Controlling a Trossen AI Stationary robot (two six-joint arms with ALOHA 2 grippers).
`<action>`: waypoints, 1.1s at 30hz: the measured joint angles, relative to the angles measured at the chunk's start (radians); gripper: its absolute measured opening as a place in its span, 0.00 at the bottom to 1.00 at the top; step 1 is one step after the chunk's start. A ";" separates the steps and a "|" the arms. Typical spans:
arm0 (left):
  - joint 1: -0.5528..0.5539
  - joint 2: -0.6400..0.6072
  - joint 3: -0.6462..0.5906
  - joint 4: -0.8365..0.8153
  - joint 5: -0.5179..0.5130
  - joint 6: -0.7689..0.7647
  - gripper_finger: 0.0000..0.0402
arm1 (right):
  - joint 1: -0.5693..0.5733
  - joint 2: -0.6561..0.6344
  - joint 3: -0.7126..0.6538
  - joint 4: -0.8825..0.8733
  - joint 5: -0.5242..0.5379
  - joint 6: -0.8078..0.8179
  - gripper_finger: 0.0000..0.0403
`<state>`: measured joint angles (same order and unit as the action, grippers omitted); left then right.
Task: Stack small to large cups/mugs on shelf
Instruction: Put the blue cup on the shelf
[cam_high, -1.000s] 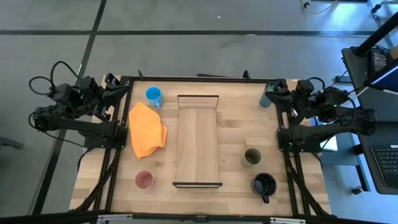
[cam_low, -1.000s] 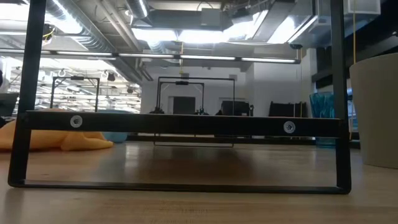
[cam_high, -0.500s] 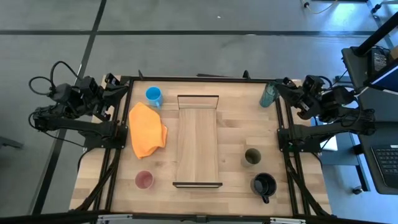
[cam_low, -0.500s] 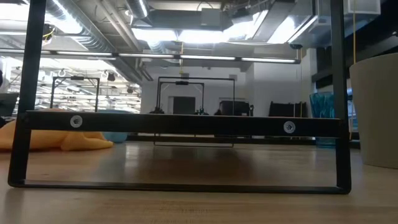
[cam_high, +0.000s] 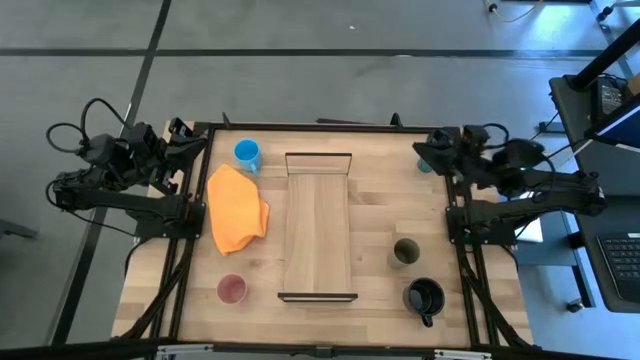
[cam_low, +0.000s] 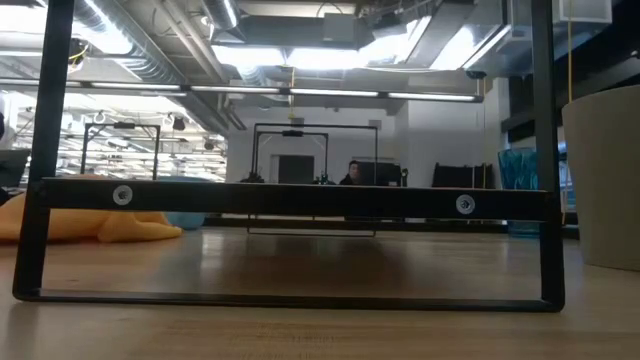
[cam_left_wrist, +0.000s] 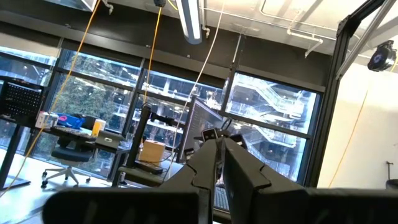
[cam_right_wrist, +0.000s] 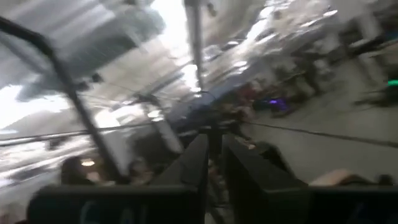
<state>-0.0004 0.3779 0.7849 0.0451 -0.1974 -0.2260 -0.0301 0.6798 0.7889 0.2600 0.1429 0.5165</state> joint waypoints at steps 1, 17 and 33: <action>0.000 0.000 0.000 0.000 0.000 0.000 0.06 | -0.007 0.007 0.011 -0.035 0.040 -0.019 0.12; 0.000 0.000 0.000 0.000 0.000 0.000 0.06 | -0.190 0.280 0.602 -1.230 0.552 -0.123 0.17; 0.000 0.000 0.000 0.000 0.000 0.000 0.06 | -0.568 0.521 0.813 -1.752 0.258 0.054 0.21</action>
<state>-0.0006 0.3779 0.7849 0.0452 -0.1973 -0.2260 -0.5985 1.2010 1.6019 -1.4917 0.4005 0.5700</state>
